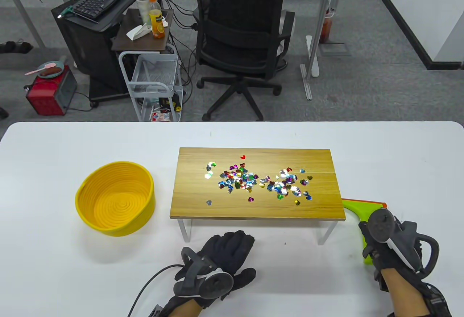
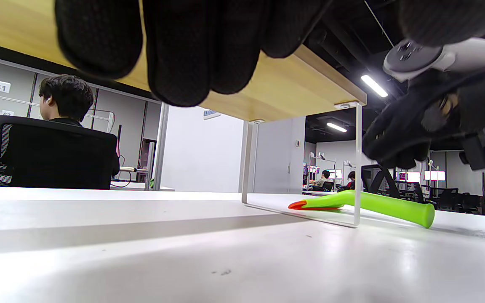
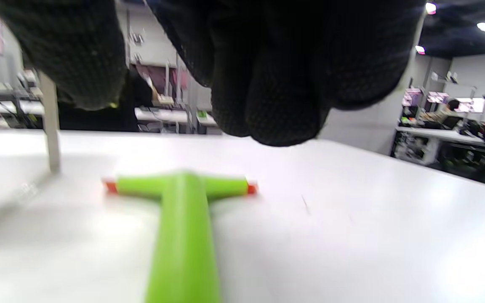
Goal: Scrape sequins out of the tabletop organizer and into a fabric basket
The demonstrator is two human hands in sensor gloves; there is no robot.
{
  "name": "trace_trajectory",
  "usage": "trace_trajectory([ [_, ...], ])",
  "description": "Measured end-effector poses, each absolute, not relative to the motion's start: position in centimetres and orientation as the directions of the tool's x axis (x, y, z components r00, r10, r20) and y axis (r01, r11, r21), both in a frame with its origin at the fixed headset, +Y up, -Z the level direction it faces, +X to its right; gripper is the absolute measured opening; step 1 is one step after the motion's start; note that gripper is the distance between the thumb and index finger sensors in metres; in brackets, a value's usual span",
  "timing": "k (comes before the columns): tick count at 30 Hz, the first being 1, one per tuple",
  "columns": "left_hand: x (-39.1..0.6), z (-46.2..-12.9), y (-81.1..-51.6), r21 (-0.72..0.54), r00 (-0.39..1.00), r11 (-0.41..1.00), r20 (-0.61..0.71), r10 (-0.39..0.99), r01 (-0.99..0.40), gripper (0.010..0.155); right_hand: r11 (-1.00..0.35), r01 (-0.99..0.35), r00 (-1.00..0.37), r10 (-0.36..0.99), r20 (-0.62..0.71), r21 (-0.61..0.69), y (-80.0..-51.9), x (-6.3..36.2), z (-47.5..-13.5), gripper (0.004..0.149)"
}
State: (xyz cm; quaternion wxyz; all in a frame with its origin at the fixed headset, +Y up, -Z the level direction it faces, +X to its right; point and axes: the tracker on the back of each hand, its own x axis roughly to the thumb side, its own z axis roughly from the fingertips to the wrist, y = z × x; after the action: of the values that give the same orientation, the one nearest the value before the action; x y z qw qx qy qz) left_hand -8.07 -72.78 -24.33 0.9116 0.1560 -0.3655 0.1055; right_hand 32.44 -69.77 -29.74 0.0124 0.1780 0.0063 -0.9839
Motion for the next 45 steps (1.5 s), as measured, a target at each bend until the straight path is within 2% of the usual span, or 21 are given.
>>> trace_trajectory([
  [4,-8.1,-24.3,-72.8,0.209,0.712,0.928,0.698,0.08,-0.309,0.08,-0.994,0.02,-0.915,-0.062,-0.4,0.109,-72.4,32.7,-30.9,0.075],
  [8,-8.2,-24.4,-72.8,0.207,0.713,0.928,0.696,0.082,-0.309,0.08,-0.987,0.008,-0.9,-0.077,-0.43,0.158,-73.9,32.8,-31.6,0.074],
  [16,-8.3,-24.4,-72.8,0.206,0.712,0.928,0.698,0.082,-0.309,0.08,-0.979,-0.035,-0.888,-0.062,-0.455,0.203,-75.2,33.2,-32.4,0.071],
  [18,-8.3,-24.4,-72.8,0.207,0.712,0.928,0.698,0.081,-0.309,0.08,-0.981,-0.045,-0.891,-0.046,-0.451,0.188,-75.3,33.2,-32.5,0.068],
  [21,-8.3,-24.4,-72.7,0.208,0.712,0.928,0.697,0.081,-0.309,0.079,-0.999,0.003,-0.896,-0.023,-0.444,0.046,-74.9,33.5,-32.3,0.067],
  [25,-8.3,-24.4,-72.7,0.208,0.712,0.928,0.698,0.081,-0.309,0.08,-0.997,0.025,-0.892,0.008,-0.451,-0.067,-73.0,34.1,-32.0,0.068],
  [32,-8.3,-24.4,-72.8,0.206,0.712,0.929,0.698,0.081,-0.308,0.079,-0.973,-0.024,-0.889,0.126,-0.44,-0.229,-66.0,35.1,-31.0,0.067],
  [35,-8.2,-24.4,-72.8,0.203,0.711,0.93,0.698,0.081,-0.305,0.079,-0.948,-0.043,-0.923,0.158,-0.351,-0.315,-62.4,33.7,-30.3,0.067],
  [38,-8.2,-24.4,-72.8,0.202,0.71,0.931,0.699,0.08,-0.304,0.079,-0.934,-0.046,-0.975,0.119,-0.188,-0.354,-59.6,30.8,-29.6,0.067],
  [42,-8.1,-24.3,-72.7,0.206,0.709,0.93,0.701,0.077,-0.305,0.079,-0.934,-0.025,-0.999,0.013,0.034,-0.357,-57.6,25.8,-29.0,0.065],
  [45,-8.2,-24.3,-72.7,0.209,0.707,0.929,0.703,0.074,-0.305,0.079,-0.943,0.013,-0.99,-0.059,0.127,-0.331,-57.2,22.1,-29.0,0.064],
])
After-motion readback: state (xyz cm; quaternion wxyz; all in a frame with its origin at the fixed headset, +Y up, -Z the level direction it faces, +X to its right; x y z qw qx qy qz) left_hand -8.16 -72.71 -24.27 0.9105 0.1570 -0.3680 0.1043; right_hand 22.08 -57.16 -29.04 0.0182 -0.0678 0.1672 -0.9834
